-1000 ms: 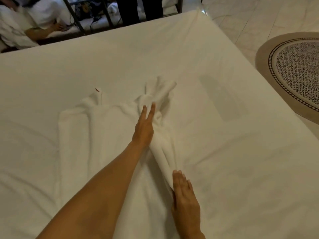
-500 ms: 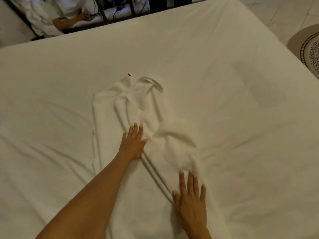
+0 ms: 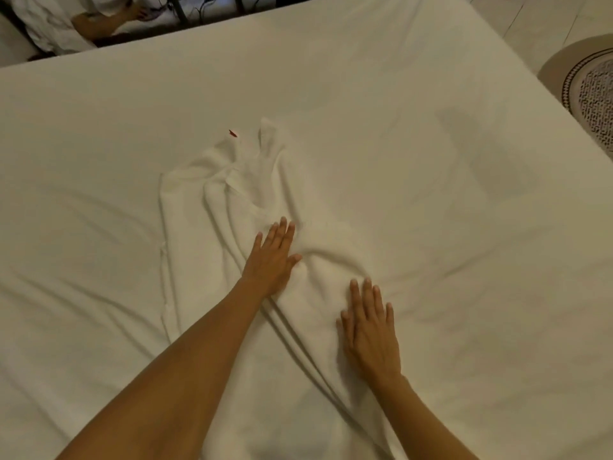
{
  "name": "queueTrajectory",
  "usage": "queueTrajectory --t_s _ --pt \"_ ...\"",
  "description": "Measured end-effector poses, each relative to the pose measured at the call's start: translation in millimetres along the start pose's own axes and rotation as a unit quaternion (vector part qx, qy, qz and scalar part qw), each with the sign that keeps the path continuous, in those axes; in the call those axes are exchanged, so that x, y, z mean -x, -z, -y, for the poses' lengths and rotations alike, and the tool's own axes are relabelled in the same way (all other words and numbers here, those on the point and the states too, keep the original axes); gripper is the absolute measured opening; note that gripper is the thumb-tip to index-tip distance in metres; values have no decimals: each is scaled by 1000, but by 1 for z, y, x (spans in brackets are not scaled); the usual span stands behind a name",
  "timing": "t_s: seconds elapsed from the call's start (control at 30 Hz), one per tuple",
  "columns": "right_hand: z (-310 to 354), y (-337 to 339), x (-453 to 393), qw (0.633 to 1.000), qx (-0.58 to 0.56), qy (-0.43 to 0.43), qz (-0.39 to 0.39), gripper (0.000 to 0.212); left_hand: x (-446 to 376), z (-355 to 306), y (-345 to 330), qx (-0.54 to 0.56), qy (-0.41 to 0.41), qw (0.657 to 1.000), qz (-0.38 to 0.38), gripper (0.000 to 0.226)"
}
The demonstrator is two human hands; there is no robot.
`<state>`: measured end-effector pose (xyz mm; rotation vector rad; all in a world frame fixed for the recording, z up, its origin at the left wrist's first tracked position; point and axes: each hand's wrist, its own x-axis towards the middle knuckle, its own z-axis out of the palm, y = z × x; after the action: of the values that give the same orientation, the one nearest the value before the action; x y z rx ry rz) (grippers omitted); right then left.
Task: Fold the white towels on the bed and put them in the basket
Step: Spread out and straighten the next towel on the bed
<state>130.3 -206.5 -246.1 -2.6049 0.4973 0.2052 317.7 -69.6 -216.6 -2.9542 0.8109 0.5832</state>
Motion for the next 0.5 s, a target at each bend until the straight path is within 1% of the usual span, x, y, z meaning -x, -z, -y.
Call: queueTrajectory --t_s 0.07,0.2,0.3,0.43,0.5 --pt "1 21 -32 999 -29 -8 11 65 -9 -5 8 -34 -35 999 10 60" --pt "10 50 -93 994 -98 -21 44 53 -22 -4 23 -34 -64 996 45 61" --pt "15 56 -123 994 -88 11 65 52 -26 7 30 -43 -56 996 53 58" --pt "17 48 -139 991 -89 13 99 48 -31 26 29 -126 -50 988 75 53" --pt "15 41 -138 991 -61 28 115 42 -35 31 23 -139 -61 986 63 55"
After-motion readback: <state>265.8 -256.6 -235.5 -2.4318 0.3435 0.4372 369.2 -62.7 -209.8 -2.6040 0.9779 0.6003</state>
